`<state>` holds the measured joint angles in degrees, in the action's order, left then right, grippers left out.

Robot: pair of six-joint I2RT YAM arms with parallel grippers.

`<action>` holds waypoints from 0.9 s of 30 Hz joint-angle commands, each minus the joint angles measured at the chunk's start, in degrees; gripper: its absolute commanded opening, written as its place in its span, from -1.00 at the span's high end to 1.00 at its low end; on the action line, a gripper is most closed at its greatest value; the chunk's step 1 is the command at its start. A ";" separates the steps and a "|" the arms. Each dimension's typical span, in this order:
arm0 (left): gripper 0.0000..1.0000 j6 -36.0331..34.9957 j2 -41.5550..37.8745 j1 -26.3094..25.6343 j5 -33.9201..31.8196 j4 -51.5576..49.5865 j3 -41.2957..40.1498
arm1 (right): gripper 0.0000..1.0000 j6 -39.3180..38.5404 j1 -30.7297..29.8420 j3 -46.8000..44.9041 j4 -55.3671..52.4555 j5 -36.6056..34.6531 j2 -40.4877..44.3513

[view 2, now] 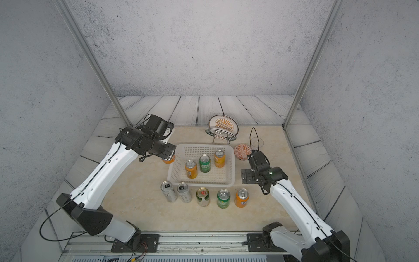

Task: Take out the drinks from the basket
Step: Place the drink at the center of the board.

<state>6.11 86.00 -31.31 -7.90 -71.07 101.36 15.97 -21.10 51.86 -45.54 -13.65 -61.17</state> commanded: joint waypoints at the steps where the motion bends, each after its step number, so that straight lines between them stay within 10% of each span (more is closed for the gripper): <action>1: -0.27 1.10 -5.47 -0.24 -0.35 -2.15 -1.08 | -0.99 -0.22 0.36 -0.35 -0.25 -0.41 0.67; 16: -0.22 8.08 -20.61 -2.14 6.04 -9.18 -10.43 | -0.99 -0.32 0.66 -0.18 -0.34 -0.06 0.16; 27: -0.20 17.47 -22.37 -16.80 2.07 -7.48 -16.54 | -0.99 -0.19 0.71 -0.18 -0.39 -0.50 -0.05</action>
<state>19.38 65.12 -45.17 -3.31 -80.84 85.03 15.94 -20.64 51.86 -45.56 -13.65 -61.17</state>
